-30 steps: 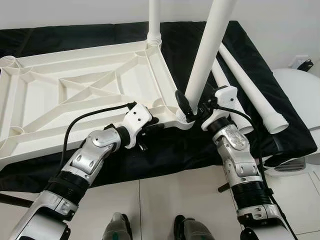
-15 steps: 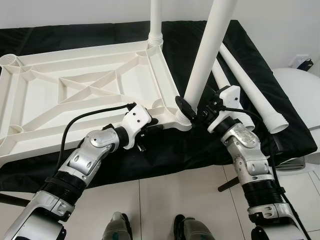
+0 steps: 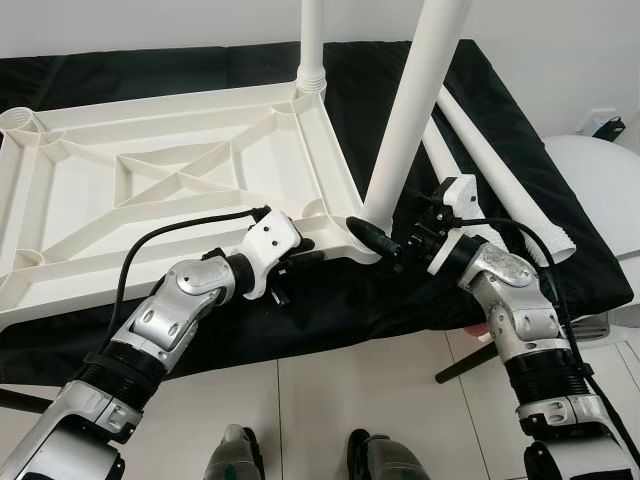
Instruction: Building children table
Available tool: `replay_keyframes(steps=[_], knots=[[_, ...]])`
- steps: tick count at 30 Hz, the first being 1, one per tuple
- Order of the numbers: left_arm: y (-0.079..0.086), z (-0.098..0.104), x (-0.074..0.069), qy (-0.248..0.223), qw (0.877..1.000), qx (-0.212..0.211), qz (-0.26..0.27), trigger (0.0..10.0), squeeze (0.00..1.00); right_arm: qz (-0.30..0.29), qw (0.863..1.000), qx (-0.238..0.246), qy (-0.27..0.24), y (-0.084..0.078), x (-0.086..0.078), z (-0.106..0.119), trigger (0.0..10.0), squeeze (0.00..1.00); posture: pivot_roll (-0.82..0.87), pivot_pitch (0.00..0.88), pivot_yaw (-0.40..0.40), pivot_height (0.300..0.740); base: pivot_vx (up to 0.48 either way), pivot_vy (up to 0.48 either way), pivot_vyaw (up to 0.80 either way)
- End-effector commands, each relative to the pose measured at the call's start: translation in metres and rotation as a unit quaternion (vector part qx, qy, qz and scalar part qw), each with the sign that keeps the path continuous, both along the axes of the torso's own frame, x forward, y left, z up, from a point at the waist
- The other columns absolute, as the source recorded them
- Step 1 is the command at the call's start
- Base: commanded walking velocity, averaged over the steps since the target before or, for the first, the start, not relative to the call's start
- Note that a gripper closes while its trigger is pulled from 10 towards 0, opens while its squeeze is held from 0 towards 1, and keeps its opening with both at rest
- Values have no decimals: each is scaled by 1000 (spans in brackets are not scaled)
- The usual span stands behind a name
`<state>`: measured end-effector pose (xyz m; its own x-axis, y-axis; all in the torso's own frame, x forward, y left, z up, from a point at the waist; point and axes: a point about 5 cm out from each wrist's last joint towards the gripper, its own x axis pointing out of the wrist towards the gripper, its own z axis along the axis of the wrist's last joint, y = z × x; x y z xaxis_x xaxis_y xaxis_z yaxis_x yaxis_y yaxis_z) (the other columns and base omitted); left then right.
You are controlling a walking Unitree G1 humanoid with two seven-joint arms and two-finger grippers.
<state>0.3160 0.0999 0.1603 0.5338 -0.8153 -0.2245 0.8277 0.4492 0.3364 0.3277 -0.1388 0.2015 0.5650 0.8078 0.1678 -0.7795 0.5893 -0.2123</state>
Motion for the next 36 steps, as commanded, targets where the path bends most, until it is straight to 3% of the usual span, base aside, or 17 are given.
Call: replay_keyframes(steps=[1, 10, 14, 30, 31, 32, 34, 35, 36], knots=[[3, -38, -22, 119, 981, 80, -130, 10000, 0, 4, 1000, -8, 3, -2, 1, -2, 10000, 0, 20, 184, -3, 740, 0, 0, 0], [2, -34, -23, 116, 981, 79, -133, 10000, 0, 8, 999, -32, -9, -8, 13, 4, 10000, 0, 28, 182, 4, 740, 0, 0, 0], [2, -30, -25, 113, 981, 80, -139, 10000, 0, 38, 999, -38, 2, -8, 23, 11, 10000, 0, 43, 179, 12, 740, 0, 0, 0], [2, -27, -25, 111, 980, 82, -143, 10000, 0, 105, 994, -33, 26, 4, 24, 4, 10000, 0, 48, 180, 17, 740, 0, 0, 0], [2, -27, -25, 111, 980, 83, -143, 10000, 0, 111, 993, -34, 27, 4, 24, 3, 9176, 0, 48, 180, 17, 740, 0, 0, 0], [2, -26, -26, 111, 980, 83, -144, 10000, 0, 119, 992, -35, 30, 5, 23, 3, 6980, 0, 48, 181, 16, 740, 0, 0, 0], [2, -26, -26, 111, 980, 83, -144, 10000, 0, 119, 992, -35, 30, 5, 23, 3, 6980, 0, 48, 181, 16, 740, 0, 0, 0], [2, -26, -26, 111, 980, 83, -145, 10000, 0, 127, 991, -37, 31, 5, 22, 2, 4431, 0, 48, 181, 17, 740, 0, 0, 0], [2, -26, -26, 112, 980, 82, -145, 10000, 0, 132, 990, -37, 32, 5, 21, 3, 1059, 0, 48, 183, 17, 740, 0, 0, 0]])
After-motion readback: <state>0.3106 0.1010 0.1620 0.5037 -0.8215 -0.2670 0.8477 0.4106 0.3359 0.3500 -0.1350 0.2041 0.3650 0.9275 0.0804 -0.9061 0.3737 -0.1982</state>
